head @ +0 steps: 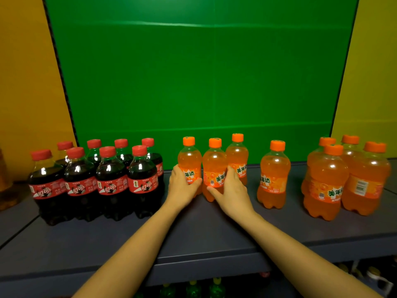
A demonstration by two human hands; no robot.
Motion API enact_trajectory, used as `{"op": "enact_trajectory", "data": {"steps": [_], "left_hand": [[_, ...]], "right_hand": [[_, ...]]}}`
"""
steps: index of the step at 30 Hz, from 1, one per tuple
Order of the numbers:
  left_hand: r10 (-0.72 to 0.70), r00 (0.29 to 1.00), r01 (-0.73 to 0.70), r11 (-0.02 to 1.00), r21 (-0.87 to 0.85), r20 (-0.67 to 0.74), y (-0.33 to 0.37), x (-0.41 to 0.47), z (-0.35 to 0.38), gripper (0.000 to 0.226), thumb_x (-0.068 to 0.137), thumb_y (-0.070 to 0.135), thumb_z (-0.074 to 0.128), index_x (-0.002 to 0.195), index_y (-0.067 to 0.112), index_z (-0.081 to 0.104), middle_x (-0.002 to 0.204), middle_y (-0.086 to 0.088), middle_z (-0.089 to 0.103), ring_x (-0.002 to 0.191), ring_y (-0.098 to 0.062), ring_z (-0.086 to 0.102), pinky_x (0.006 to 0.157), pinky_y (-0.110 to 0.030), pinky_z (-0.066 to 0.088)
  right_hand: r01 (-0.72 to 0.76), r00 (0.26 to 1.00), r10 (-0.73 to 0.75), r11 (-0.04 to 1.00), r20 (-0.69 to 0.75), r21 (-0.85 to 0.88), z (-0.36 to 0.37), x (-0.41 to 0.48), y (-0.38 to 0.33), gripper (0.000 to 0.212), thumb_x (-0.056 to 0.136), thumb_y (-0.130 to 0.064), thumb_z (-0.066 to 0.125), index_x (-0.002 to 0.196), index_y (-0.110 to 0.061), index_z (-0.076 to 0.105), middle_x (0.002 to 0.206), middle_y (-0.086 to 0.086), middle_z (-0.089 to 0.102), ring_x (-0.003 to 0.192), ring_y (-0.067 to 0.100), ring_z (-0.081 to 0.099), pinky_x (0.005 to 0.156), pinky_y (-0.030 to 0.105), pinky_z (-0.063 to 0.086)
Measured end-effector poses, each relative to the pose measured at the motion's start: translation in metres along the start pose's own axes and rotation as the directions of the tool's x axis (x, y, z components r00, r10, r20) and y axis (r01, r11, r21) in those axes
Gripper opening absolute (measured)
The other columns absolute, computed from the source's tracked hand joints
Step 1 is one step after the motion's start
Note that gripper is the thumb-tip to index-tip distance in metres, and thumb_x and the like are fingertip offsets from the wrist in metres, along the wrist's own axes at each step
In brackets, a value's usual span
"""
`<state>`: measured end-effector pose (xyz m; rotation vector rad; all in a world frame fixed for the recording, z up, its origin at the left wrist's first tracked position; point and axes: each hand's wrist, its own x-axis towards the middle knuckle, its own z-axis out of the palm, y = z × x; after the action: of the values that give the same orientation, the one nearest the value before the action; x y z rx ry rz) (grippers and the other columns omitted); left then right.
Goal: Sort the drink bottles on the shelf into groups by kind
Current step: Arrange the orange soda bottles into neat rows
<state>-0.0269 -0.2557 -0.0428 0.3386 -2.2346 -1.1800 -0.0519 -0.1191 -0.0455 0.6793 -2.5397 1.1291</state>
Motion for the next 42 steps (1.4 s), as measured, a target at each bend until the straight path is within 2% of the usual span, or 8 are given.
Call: {"op": "enact_trajectory", "data": {"steps": [3,5,8,13,28,37,42], "left_hand": [[-0.029,1.0,0.029,0.999,-0.014,0.001,0.001,0.001,-0.003,0.071,0.059,0.035,0.062,0.119,0.006,0.037,0.113,-0.017,0.055,0.104,-0.032,0.056,0.088,-0.049,0.048],[-0.029,1.0,0.029,0.999,-0.023,0.0,0.001,0.002,-0.004,0.068,0.069,0.025,0.07,0.121,0.004,0.033,0.113,-0.018,0.057,0.102,-0.033,0.059,0.087,-0.048,0.049],[-0.022,1.0,0.022,0.999,-0.029,-0.016,-0.003,0.005,-0.002,0.062,0.076,0.014,0.07,0.122,0.003,0.03,0.114,-0.018,0.058,0.102,-0.033,0.06,0.087,-0.048,0.049],[-0.001,1.0,-0.001,0.999,-0.053,-0.023,-0.008,0.008,0.0,0.061,0.076,0.015,0.073,0.122,0.007,0.035,0.117,-0.013,0.059,0.105,-0.028,0.059,0.091,-0.045,0.048],[0.095,0.991,-0.098,0.995,-0.03,-0.09,-0.011,0.016,0.017,0.07,0.066,0.024,0.081,0.123,0.01,0.043,0.121,-0.011,0.056,0.111,-0.025,0.055,0.096,-0.046,0.045],[0.121,0.989,-0.122,0.993,-0.003,-0.09,-0.005,0.009,0.015,0.071,0.071,0.025,0.078,0.127,0.007,0.04,0.125,-0.013,0.05,0.115,-0.026,0.051,0.096,-0.04,0.043],[0.199,0.97,-0.188,0.978,0.085,-0.142,0.004,-0.003,0.009,0.072,0.078,0.023,0.07,0.135,0.002,0.031,0.134,-0.015,0.039,0.125,-0.027,0.039,0.099,-0.029,0.031]], "right_hand": [[-0.067,0.998,0.067,0.998,-0.004,-0.004,0.006,0.006,-0.003,0.067,0.085,-0.035,0.063,0.135,-0.009,0.028,0.133,0.011,0.05,0.123,0.034,0.047,0.096,0.042,0.039],[-0.086,0.996,0.085,0.996,-0.018,-0.019,0.009,0.009,-0.003,0.062,0.085,-0.036,0.062,0.132,-0.01,0.031,0.129,0.013,0.053,0.119,0.036,0.05,0.093,0.043,0.041],[-0.096,0.994,0.093,0.994,-0.055,-0.052,0.011,0.011,-0.004,0.055,0.084,-0.039,0.063,0.125,-0.011,0.04,0.122,0.013,0.057,0.115,0.035,0.053,0.09,0.043,0.043],[-0.105,0.988,0.1,0.994,-0.119,-0.034,0.011,0.015,0.0,0.047,0.08,-0.046,0.065,0.114,-0.016,0.053,0.113,0.008,0.062,0.11,0.03,0.056,0.086,0.04,0.046],[-0.174,0.962,0.186,0.982,-0.198,0.079,0.009,0.025,0.013,0.058,0.076,-0.043,0.07,0.123,-0.013,0.053,0.123,0.009,0.06,0.118,0.027,0.053,0.096,0.04,0.04],[-0.118,0.967,0.137,0.988,-0.214,0.096,0.005,0.02,0.01,0.052,0.08,-0.038,0.069,0.121,-0.01,0.055,0.12,0.009,0.062,0.115,0.026,0.055,0.097,0.041,0.041],[-0.036,0.957,0.084,0.984,-0.277,0.174,-0.001,0.014,0.007,0.045,0.079,-0.033,0.071,0.117,-0.012,0.059,0.113,0.007,0.066,0.108,0.023,0.061,0.093,0.045,0.049]]}}
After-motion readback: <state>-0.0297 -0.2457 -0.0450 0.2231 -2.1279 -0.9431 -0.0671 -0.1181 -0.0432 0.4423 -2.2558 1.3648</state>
